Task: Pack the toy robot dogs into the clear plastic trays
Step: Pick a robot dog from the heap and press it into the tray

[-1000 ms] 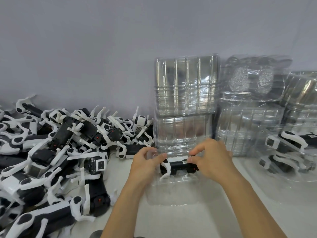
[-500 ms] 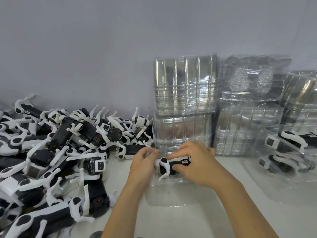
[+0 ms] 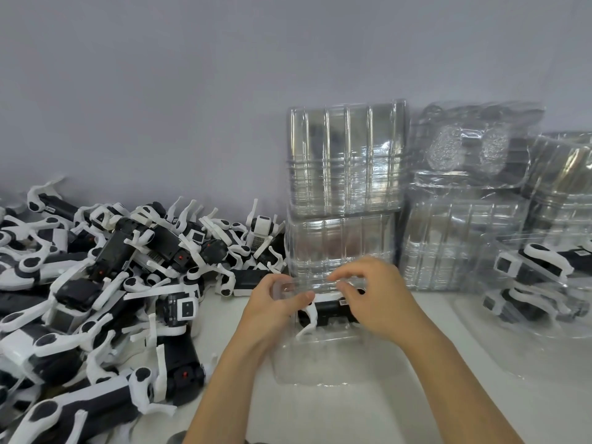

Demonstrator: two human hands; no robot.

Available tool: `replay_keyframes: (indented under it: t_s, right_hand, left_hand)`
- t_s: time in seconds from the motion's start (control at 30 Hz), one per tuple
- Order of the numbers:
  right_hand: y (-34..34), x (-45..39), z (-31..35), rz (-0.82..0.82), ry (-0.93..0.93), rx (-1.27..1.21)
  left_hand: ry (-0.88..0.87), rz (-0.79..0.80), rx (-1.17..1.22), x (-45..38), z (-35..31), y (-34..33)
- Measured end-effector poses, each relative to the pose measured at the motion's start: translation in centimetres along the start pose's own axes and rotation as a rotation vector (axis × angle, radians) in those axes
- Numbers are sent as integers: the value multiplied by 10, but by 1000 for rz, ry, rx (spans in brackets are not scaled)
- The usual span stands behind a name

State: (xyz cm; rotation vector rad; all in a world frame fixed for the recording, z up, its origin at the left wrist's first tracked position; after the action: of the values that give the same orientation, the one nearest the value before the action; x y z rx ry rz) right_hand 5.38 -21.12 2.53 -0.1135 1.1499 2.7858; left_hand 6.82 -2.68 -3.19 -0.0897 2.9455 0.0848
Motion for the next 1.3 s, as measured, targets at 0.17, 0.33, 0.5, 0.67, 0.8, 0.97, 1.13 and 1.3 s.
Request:
replay_keyframes:
  t_s: [0.17, 0.33, 0.5, 0.67, 0.8, 0.97, 1.13, 1.3]
  right_hand:
    - [7, -5, -14, -59, -94, 21]
    - [11, -6, -22, -121, -151, -9]
    - [9, -8, -31, -127, -229, -73]
    - [14, -7, -40, -61, -279, -172]
    - [15, -7, -46, 13, -291, -251]
    - [13, -8, -46, 152, -267, -209]
    - [12, -8, -49, 195, -274, -223]
    - [11, -10, -50, 192, -268, -227]
  left_hand:
    - [3, 0, -2, -1, -1, 1]
    - [10, 72, -3, -1, -2, -5]
    - [3, 48, -86, 2, -7, -5]
    - [-44, 30, -251, 3, -16, -2]
    - [-173, 54, -469, 1, -32, -1]
    - [-278, 232, -771, 2, -48, -11]
    - [-514, 412, -941, 18, -70, -50]
    - [-369, 648, -1001, 25, -50, -69]
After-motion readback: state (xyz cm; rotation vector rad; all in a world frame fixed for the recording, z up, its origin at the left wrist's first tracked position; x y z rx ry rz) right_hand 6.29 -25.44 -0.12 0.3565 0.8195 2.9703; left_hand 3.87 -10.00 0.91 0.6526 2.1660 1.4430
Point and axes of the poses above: each hand's wrist, its own x-axis away from the middle knuckle, its own y-axis out of the back of the hand, z = x × y, the point moved 6 cm from there along -x, towards the middle knuckle, and after that the axes turned 15 degrees about -y, right-handed, at the moved point
